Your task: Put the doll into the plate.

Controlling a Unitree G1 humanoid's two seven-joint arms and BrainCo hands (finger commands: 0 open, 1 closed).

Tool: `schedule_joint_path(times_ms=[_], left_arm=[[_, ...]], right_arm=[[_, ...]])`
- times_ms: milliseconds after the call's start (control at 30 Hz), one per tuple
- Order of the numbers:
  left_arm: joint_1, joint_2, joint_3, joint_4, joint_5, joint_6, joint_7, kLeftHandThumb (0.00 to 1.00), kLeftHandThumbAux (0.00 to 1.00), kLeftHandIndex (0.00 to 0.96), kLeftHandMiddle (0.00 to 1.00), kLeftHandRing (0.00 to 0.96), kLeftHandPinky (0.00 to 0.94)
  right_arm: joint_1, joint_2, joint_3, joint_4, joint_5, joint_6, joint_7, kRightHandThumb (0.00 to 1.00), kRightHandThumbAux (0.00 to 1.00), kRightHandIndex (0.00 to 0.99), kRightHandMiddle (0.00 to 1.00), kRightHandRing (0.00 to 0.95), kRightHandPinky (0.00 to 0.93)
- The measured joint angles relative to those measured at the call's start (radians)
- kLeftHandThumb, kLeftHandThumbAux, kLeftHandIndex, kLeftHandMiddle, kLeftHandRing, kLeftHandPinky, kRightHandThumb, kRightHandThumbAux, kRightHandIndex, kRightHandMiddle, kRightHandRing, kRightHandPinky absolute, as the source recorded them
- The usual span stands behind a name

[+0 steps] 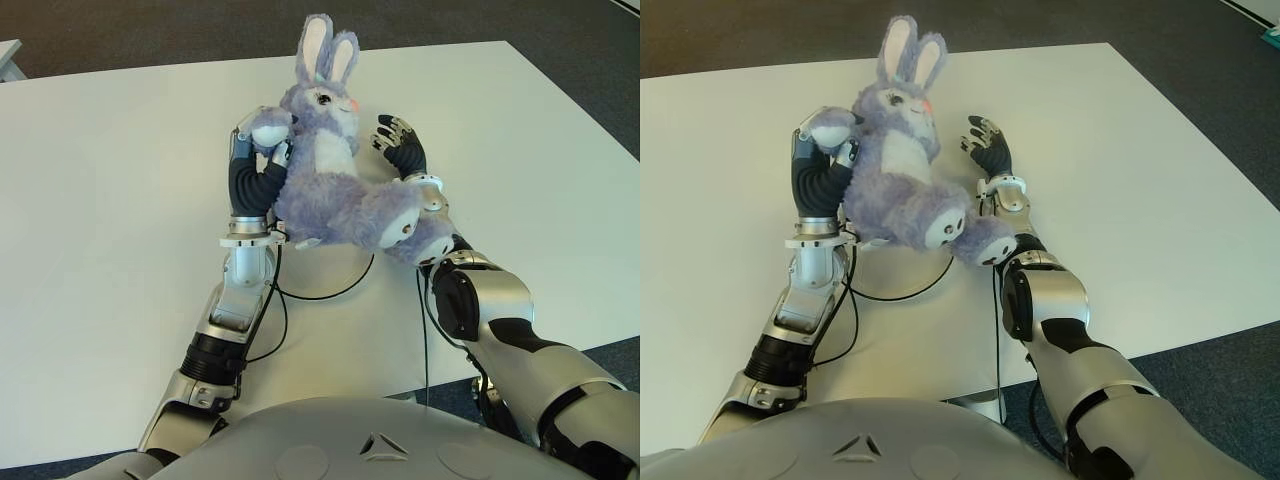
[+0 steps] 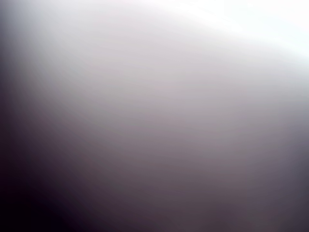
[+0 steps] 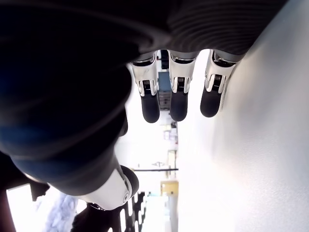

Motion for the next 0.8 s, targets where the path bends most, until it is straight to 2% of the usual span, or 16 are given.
schedule_joint_path(times_ms=[367, 800], left_arm=[[-0.009, 0.0, 0.008, 0.036, -0.064, -0.073, -0.042, 0.718, 0.699, 0.442, 0.836, 0.853, 0.858], [-0.019, -0.004, 0.028, 0.062, -0.083, -0.105, -0.065, 0.714, 0.699, 0.442, 0.836, 0.852, 0.857]], right_arm=[[0.001, 0.0, -0.006, 0.0, 0.0, 0.0, -0.001, 0.529, 0.835, 0.204, 0.133, 0.103, 0.128], [0.003, -0.001, -0.007, 0.0, 0.0, 0.0, -0.003, 0.519, 0.819, 0.206, 0.134, 0.096, 0.112]])
